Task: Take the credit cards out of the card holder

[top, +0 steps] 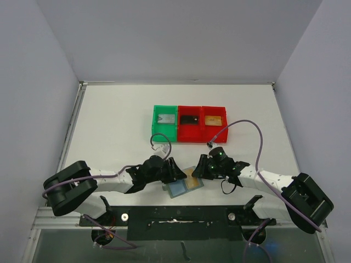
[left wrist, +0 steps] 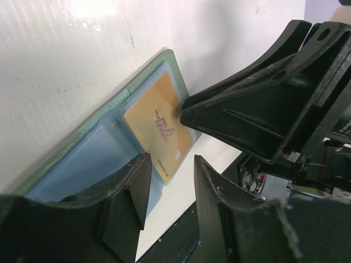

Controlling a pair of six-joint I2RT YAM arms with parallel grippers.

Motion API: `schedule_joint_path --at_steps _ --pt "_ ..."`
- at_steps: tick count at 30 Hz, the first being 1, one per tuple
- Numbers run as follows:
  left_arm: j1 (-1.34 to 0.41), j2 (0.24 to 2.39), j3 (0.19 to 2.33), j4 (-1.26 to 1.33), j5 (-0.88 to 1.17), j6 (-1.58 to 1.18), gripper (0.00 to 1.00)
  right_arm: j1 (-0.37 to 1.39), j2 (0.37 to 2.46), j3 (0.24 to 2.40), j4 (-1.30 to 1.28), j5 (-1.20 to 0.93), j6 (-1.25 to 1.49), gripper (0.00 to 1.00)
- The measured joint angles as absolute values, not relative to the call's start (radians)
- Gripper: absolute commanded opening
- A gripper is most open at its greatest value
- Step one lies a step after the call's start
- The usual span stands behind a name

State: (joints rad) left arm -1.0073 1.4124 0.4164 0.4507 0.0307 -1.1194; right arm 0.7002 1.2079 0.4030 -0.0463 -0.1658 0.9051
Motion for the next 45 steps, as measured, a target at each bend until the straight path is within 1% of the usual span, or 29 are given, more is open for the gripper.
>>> schedule_joint_path --at_steps 3,6,9,13,19,22,23,25,28,36,40,42,45 --pt "-1.007 1.461 0.414 0.505 0.041 -1.128 0.28 0.700 1.209 0.403 -0.041 -0.167 0.908 0.28" --pt "-1.007 1.507 0.409 0.558 0.051 -1.144 0.26 0.700 1.209 0.400 -0.037 -0.168 0.911 0.28" --pt "-1.013 1.537 0.390 0.605 0.051 -1.167 0.26 0.700 1.209 0.395 -0.028 -0.170 0.915 0.28" --pt "-1.023 1.542 0.374 0.619 0.048 -1.186 0.30 0.700 1.209 0.388 -0.014 -0.175 0.919 0.28" --pt "-1.055 1.542 0.374 0.613 0.020 -1.203 0.30 0.700 1.209 0.377 0.002 -0.176 0.925 0.28" --pt "-1.069 1.560 0.377 0.624 0.009 -1.221 0.26 0.700 1.209 0.374 0.001 -0.176 0.925 0.28" --pt "-1.071 1.567 0.377 0.633 0.005 -1.228 0.23 0.700 1.209 0.374 0.002 -0.175 0.924 0.27" --pt "-1.074 1.576 0.376 0.646 0.000 -1.242 0.19 0.699 1.209 0.374 0.001 -0.172 0.924 0.27" --pt "-1.077 1.583 0.363 0.667 -0.013 -1.260 0.17 0.699 1.205 0.370 0.004 -0.168 0.924 0.27" --pt "-1.080 1.586 0.353 0.685 -0.022 -1.272 0.20 0.699 1.202 0.358 0.015 -0.165 0.921 0.17" --pt "-1.080 1.586 0.353 0.685 -0.022 -1.271 0.20 0.700 1.202 0.356 0.015 -0.165 0.920 0.15" --pt "-1.080 1.585 0.353 0.685 -0.022 -1.267 0.19 0.702 1.202 0.356 0.015 -0.165 0.920 0.14" --pt "-1.079 1.580 0.353 0.677 -0.022 -1.256 0.15 0.705 1.201 0.350 0.026 -0.165 0.922 0.13"
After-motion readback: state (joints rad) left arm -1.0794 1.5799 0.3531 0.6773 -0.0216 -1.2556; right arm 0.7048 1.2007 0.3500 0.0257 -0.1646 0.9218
